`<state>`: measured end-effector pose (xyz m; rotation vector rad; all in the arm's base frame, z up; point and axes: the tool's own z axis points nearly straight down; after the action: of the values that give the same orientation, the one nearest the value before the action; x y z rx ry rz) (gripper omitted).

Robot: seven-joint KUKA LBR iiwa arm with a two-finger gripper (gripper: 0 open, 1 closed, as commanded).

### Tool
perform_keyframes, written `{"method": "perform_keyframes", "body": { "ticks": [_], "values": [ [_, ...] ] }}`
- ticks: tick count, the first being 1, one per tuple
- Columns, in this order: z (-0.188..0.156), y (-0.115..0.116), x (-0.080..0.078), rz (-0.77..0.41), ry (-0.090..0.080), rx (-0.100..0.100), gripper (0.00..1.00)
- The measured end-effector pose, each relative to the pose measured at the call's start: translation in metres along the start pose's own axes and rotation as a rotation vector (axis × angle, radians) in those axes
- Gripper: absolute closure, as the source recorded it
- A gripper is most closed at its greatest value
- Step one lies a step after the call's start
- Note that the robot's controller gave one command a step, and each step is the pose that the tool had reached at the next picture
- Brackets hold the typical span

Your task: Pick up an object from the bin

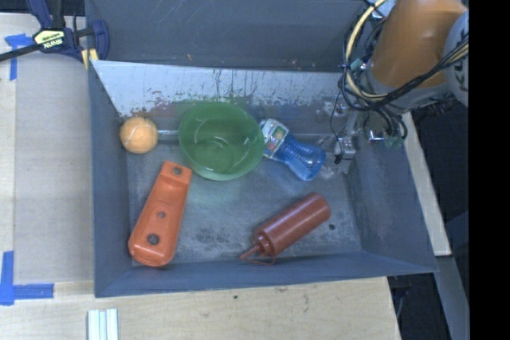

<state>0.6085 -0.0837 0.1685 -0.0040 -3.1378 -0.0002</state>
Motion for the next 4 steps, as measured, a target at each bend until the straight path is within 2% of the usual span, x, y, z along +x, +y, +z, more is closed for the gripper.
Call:
{"method": "perform_keyframes", "body": {
  "ticks": [1,2,3,4],
  "values": [
    [-0.005,0.0,-0.001,-0.002,-0.008,0.001,0.0],
    [0.102,-0.002,0.008,0.027,0.001,0.0,0.0],
    [0.098,0.023,-0.006,-0.02,-0.012,0.001,1.0],
    [0.098,0.023,-0.006,-0.02,-0.012,0.001,1.0]
  ]
}}
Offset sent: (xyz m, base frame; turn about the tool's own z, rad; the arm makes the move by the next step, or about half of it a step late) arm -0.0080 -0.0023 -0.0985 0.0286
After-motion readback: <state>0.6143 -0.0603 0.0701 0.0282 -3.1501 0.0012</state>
